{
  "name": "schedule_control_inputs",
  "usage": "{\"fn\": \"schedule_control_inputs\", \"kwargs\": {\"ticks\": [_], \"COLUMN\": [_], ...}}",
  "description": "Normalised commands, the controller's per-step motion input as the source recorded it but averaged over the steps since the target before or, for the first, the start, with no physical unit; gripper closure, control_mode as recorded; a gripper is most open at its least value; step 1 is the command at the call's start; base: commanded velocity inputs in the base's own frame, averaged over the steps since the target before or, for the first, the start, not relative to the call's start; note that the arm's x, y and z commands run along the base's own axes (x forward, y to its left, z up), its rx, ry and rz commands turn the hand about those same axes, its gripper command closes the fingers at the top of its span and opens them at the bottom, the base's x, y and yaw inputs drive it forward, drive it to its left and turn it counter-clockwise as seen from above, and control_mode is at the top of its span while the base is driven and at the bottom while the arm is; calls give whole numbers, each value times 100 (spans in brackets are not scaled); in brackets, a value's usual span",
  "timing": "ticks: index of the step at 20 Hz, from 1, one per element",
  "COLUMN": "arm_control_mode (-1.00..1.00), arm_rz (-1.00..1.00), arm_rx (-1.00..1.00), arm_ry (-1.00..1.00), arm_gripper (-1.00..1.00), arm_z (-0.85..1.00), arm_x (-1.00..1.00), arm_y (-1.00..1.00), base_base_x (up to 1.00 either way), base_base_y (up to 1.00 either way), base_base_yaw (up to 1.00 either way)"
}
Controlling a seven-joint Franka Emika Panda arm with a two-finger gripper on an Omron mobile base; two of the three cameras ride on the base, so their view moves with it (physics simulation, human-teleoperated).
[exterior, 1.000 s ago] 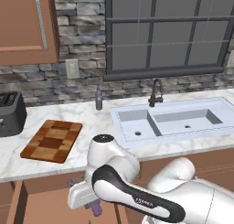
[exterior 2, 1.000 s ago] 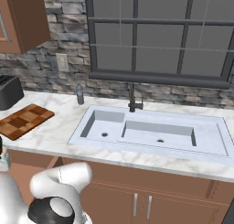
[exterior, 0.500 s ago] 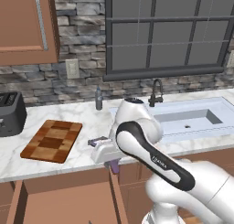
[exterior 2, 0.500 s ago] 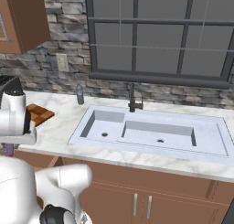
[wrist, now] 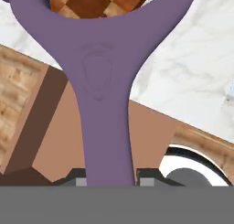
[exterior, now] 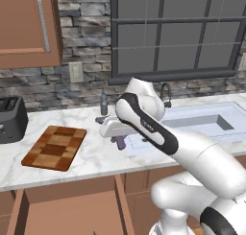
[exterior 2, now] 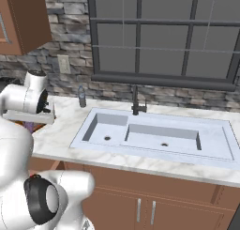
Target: Open the drawer on the left and place the cutting tools on the cutting board.
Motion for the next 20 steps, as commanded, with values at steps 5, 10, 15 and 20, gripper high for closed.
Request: {"fn": "schedule_control_inputs", "kwargs": {"ticks": [5, 10, 15, 20], "arm_control_mode": [-100, -100, -100, -100], "arm_rz": [2, 3, 6, 7], "arm_rx": [-1, -1, 0, 0], "arm_ry": [-8, -12, -16, -12], "arm_gripper": [100, 100, 100, 100], "arm_z": [0, -11, -25, -36], "arm_x": [83, 57, 30, 28], "arm_y": [0, 6, 28, 39], "base_base_x": [0, 0, 0, 0], "base_base_y": [0, 0, 0, 0], "base_base_yaw": [0, 0, 0, 0]}}
